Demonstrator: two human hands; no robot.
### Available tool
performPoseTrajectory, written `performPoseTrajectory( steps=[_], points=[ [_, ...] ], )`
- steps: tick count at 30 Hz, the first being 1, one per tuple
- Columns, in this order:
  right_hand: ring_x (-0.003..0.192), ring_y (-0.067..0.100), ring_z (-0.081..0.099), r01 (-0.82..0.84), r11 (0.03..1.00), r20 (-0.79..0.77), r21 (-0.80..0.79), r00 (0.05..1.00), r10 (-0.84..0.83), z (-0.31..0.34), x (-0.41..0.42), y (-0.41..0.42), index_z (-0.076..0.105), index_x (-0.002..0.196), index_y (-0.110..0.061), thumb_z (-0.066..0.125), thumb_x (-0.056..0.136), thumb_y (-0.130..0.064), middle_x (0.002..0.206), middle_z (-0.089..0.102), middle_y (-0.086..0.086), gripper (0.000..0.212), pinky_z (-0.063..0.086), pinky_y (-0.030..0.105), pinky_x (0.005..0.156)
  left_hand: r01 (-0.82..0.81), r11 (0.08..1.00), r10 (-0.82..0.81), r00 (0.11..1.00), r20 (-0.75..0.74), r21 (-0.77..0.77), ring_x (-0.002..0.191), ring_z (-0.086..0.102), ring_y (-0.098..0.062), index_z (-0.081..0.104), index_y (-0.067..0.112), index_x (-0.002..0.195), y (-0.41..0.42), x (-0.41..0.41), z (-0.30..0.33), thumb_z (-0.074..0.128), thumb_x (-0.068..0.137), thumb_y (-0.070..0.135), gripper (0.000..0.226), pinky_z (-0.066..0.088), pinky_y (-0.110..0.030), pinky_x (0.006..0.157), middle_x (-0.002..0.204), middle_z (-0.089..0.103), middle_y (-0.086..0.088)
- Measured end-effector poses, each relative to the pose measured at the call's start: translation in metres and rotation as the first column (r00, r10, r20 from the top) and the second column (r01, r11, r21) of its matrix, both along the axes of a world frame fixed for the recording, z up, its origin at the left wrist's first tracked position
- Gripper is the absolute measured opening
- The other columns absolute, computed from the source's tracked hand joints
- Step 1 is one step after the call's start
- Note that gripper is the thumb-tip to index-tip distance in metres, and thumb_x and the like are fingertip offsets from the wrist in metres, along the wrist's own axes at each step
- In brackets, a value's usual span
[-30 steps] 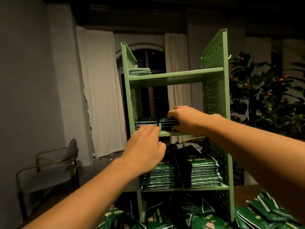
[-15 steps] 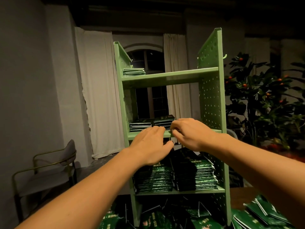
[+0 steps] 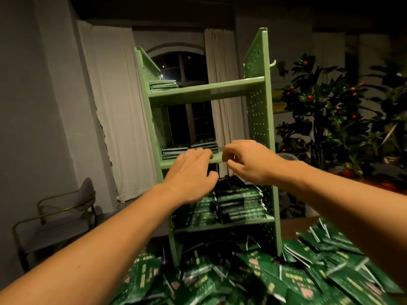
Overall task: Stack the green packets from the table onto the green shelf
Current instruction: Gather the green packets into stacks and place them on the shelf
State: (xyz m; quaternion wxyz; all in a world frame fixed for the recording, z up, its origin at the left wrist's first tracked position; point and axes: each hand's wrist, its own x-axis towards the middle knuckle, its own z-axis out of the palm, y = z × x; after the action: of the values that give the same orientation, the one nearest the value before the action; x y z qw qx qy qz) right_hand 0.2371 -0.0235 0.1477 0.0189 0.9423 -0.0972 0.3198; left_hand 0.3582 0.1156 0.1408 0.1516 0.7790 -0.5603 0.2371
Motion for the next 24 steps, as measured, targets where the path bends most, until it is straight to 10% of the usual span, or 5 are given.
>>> performPoseTrajectory(
  steps=[17, 24],
  points=[
    [0.100, 0.019, 0.063, 0.195, 0.964, -0.513, 0.179, 0.855, -0.078, -0.097, -0.157, 0.065, 0.064, 0.118, -0.019, 0.074, 0.084, -0.036, 0.114, 0.063, 0.001, 0.040, 0.053, 0.034, 0.084, 0.192, 0.931, -0.163, 0.980, -0.117, 0.310, 0.130, 0.044, -0.024, 0.041, 0.019, 0.144, 0.049, -0.125, -0.122, 0.045, 0.102, 0.044, 0.049, 0.038, -0.043, 0.108, 0.142, 0.048, -0.002],
    [0.153, 0.028, 0.013, 0.427, 0.904, -0.893, 0.012, 0.412, -0.183, -0.170, -0.199, 0.071, -0.006, 0.155, -0.048, 0.088, 0.051, -0.068, 0.165, -0.008, -0.014, 0.141, 0.026, 0.056, 0.120, 0.265, 0.888, -0.170, 0.948, -0.268, 0.375, 0.146, 0.031, -0.021, 0.027, 0.024, 0.155, 0.059, -0.151, -0.198, 0.037, 0.098, 0.067, 0.072, 0.028, -0.038, 0.119, 0.160, 0.030, 0.002]
  ],
)
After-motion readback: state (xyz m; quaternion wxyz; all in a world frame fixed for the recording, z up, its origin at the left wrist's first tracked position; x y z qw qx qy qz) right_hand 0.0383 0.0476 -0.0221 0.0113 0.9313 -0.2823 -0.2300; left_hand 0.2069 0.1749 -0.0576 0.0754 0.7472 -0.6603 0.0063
